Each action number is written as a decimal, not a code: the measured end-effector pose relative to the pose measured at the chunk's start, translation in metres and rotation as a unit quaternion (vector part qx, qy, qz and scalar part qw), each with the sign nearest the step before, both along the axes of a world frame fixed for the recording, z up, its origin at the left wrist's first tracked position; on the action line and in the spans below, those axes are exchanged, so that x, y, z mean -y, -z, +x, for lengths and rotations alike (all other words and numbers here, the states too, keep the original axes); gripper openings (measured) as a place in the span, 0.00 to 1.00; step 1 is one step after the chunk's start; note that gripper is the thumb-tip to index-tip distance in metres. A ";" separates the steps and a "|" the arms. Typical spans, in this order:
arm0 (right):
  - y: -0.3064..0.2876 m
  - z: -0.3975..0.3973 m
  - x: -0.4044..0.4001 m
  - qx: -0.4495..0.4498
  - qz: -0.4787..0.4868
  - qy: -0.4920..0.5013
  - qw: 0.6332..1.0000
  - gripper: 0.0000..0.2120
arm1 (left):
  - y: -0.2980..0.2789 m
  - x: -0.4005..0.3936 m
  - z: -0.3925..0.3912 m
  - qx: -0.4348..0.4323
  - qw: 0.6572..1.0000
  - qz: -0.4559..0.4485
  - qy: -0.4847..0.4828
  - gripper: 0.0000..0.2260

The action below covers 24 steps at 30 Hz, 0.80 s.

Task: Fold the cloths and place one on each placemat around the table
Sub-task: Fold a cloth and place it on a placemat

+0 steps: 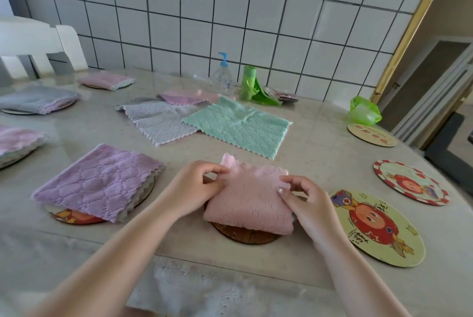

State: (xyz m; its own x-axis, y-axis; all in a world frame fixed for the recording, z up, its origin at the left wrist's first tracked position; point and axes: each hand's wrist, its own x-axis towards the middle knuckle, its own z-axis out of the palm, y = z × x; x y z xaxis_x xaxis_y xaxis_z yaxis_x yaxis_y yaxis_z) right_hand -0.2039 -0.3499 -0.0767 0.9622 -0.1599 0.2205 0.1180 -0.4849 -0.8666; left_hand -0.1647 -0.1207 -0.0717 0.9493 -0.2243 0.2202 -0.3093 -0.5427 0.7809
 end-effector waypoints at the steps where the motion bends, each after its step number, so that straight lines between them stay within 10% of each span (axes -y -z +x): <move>1: 0.000 -0.001 0.000 0.005 -0.011 -0.001 1.000 0.07 | 0.000 0.000 0.000 0.003 1.000 0.004 -0.003 0.09; 11: 0.004 0.002 -0.001 0.070 -0.151 0.038 0.985 0.16 | 0.007 0.003 -0.002 0.069 0.989 0.117 -0.051 0.11; 24: -0.007 0.014 -0.007 -0.174 -0.432 -0.136 0.874 0.45 | 0.008 0.013 -0.002 -0.034 0.919 0.387 0.065 0.33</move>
